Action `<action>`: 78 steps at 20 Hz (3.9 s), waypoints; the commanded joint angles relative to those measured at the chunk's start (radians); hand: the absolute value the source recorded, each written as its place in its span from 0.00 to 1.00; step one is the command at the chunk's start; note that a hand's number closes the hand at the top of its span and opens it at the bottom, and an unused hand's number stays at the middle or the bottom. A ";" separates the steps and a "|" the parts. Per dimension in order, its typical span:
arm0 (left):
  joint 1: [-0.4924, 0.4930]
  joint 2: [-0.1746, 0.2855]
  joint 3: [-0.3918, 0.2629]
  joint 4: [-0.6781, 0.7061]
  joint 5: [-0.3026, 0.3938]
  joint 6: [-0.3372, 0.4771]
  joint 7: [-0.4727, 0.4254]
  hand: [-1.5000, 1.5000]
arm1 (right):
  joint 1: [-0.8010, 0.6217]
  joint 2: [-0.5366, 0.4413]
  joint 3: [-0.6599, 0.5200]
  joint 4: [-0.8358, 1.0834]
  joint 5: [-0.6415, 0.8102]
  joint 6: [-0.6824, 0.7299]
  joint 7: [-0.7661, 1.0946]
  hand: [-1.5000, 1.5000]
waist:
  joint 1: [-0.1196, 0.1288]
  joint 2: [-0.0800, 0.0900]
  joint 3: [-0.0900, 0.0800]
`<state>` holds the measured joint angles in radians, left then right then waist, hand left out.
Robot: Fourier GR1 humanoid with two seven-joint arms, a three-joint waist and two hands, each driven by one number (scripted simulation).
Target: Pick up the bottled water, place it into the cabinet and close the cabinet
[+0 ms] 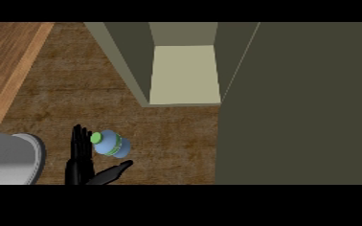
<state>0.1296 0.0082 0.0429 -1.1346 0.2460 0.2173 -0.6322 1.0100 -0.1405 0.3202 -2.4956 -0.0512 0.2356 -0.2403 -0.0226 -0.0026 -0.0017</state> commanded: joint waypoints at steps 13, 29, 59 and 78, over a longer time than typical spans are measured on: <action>-0.284 -0.008 0.120 0.498 0.163 -0.188 -0.269 1.00 | 0.056 -0.036 -0.047 -0.061 -0.057 0.015 -0.033 0.00 | 0.000 0.002 0.000; -0.278 0.059 -0.067 0.487 0.145 -0.430 -0.257 1.00 | 0.030 -0.038 -0.029 -0.041 -0.026 0.005 -0.040 0.00 | -0.004 0.003 0.000; -0.720 -0.008 -0.394 0.140 0.237 0.207 0.252 1.00 | 0.029 -0.012 -0.041 -0.046 -0.045 -0.008 -0.025 0.00 | -0.007 0.002 0.001; -1.162 -0.008 -0.420 0.746 0.230 0.392 0.231 1.00 | -0.041 -0.034 -0.154 -0.051 -0.168 0.055 0.008 0.00 | -0.047 0.020 0.002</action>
<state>-0.9605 0.0062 -0.3704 -0.4986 0.5173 0.5518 -0.3953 0.9486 -0.1646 0.1715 -2.4570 -0.1141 0.2758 -0.2736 -0.0581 0.0140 0.0002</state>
